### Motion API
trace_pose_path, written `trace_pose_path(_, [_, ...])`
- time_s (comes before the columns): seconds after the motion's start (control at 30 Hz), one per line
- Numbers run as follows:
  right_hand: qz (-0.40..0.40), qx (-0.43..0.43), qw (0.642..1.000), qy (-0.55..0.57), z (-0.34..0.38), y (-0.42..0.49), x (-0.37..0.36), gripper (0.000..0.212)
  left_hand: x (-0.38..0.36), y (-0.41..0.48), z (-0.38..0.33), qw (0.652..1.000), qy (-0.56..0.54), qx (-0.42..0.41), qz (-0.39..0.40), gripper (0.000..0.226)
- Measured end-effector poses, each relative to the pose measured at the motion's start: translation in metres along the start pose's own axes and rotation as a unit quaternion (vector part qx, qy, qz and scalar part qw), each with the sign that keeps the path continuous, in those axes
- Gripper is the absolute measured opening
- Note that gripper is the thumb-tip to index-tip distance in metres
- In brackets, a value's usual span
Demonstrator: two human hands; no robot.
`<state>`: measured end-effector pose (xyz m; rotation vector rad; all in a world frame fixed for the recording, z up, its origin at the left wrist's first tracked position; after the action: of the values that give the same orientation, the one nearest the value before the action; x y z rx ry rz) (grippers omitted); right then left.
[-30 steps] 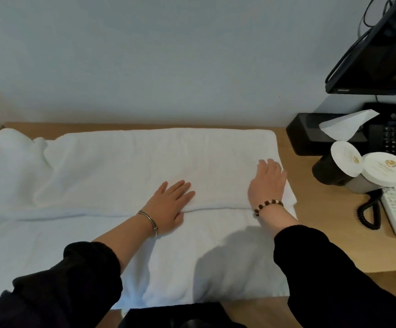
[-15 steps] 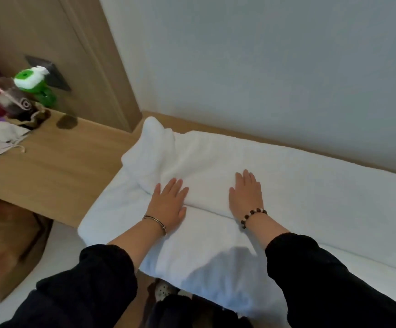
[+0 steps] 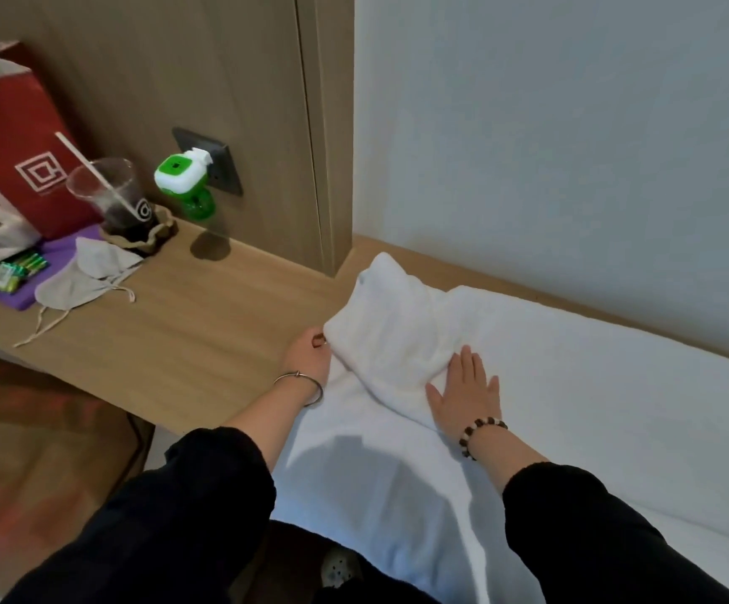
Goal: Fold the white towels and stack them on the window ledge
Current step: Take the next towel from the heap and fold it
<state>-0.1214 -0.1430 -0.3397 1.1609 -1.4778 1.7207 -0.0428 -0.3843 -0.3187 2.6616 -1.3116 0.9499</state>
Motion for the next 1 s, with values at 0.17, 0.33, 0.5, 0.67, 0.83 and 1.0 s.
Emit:
trace_pose_path(0.17, [0.04,-0.007,0.999,-0.02,0.0,0.006,-0.002,0.072,-0.003,0.026,-0.009,0.998,0.004,0.031,0.047,0.037])
trace_pose_path(0.33, [0.061,-0.003,0.998,-0.002,0.0,0.009,0.003,0.078,-0.004,0.035,-0.002,0.996,-0.028,0.035,0.072,0.038])
trace_pose_path(0.5, [0.059,-0.001,0.998,0.006,-0.001,0.006,0.004,0.082,0.006,0.014,0.009,0.983,0.145,0.025,0.109,0.013])
trace_pose_path(0.67, [0.052,-0.002,0.999,0.005,0.0,0.005,0.004,0.083,0.0,0.011,0.016,0.96,0.232,0.027,0.156,0.049])
trace_pose_path(0.83, [0.025,0.005,1.0,-0.001,-0.006,0.003,0.001,0.079,0.036,0.005,0.025,0.972,0.235,0.015,0.005,0.037])
trace_pose_path(1.0, [0.03,0.01,0.999,-0.008,-0.003,0.001,-0.001,0.078,0.033,-0.004,0.028,0.95,0.312,-0.025,0.011,0.021])
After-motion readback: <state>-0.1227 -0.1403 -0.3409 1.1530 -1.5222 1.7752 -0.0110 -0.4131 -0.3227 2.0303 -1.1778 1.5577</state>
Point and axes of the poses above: each hand's wrist, its own y-axis towards the middle knuckle, its own x-axis out of the back of the hand, z = x × y, the point moved 7 cm from there along y, towards the middle knuckle, and after that the axes turned 8 degrees about -x, right-handed, at the moved point
